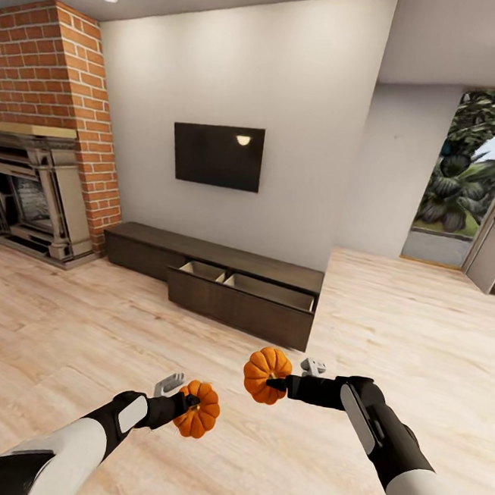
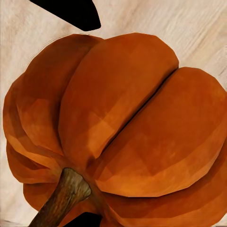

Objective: Place each of the two pumpkins and all three candles from the living room inside a cabinet in the living room (use any cabinet), then make sure every cabinet is closed, and position the cauldron so it is next to a table in the living room.

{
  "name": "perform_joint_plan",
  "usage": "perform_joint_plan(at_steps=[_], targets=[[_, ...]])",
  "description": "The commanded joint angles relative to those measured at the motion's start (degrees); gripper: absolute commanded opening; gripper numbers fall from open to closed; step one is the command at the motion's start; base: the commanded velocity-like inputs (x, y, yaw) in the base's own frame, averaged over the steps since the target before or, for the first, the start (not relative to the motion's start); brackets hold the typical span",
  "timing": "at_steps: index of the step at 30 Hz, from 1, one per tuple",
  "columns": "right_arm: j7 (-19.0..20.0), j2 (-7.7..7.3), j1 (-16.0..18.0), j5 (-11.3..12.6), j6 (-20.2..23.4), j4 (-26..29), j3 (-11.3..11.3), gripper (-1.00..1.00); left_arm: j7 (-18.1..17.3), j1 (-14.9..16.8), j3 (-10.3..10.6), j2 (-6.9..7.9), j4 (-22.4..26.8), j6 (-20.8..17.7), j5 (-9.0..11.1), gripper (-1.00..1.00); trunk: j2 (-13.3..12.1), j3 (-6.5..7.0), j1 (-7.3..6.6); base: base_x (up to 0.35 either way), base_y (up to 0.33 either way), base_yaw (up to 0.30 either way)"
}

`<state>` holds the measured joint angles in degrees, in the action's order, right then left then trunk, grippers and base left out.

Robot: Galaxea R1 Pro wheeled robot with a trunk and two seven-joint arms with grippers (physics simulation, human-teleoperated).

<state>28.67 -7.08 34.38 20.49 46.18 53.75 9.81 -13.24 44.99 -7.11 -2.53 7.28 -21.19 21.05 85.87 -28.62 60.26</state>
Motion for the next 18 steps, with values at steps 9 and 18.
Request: perform_joint_plan(at_steps=[9,18], targets=[[-0.1,-0.04,0.0,0.2,0.2,0.0,0.1,-1.0,0.0,0.0,-0.6,-0.01,0.1,-0.4,0.0,-1.0,-2.4,1.41,-1.31,0.172,0.022,-0.126],[-0.1,-0.04,0.0,0.2,0.2,0.0,0.1,-1.0,0.0,0.0,-0.6,-0.01,0.1,-0.4,0.0,-1.0,-2.4,1.42,-1.31,0.285,0.179,-0.003]])
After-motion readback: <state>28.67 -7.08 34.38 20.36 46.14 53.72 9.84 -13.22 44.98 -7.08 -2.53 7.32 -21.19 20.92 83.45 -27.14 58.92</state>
